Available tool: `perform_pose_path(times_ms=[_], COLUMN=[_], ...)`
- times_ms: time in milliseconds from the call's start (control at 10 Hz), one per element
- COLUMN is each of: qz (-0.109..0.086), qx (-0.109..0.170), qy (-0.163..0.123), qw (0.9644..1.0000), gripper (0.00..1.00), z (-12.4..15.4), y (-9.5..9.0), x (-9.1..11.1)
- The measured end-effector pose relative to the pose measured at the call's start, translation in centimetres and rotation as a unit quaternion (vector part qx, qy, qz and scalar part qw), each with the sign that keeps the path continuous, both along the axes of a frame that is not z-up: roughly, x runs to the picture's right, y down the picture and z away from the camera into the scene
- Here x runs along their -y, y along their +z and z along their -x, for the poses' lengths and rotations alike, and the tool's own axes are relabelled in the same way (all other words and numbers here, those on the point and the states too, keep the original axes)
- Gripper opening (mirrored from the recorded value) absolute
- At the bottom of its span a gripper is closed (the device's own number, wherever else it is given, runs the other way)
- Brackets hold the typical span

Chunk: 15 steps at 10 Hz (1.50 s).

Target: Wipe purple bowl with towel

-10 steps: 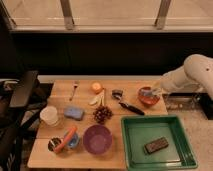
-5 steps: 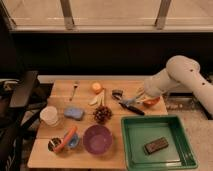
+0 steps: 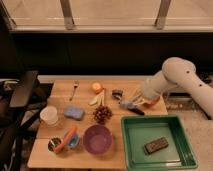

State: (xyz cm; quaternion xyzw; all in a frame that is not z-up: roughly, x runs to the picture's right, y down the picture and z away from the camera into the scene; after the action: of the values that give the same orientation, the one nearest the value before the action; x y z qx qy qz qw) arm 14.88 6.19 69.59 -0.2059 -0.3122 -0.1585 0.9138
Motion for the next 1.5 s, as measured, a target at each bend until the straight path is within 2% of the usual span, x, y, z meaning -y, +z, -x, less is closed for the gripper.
perform_pose_path(times_ms=[400, 600, 900, 1300, 1500], qz=[0.005, -0.002, -0.007, 0.008, 0.026], qx=[0.011, 0.027, 0.04, 0.06, 0.07], qy=[-0.003, -0.015, -0.031, -0.084, -0.105], qw=[0.9999, 0.9995, 0.9987, 0.9946, 0.9916], gripper=[0.0, 0.0, 0.0, 0.0, 0.0], z=[0.0, 1.5, 5.7, 12.8, 14.7], y=[-0.4, -2.6, -3.8, -2.9, -2.4], x=[0.0, -0.6, -3.6, -7.1, -9.8])
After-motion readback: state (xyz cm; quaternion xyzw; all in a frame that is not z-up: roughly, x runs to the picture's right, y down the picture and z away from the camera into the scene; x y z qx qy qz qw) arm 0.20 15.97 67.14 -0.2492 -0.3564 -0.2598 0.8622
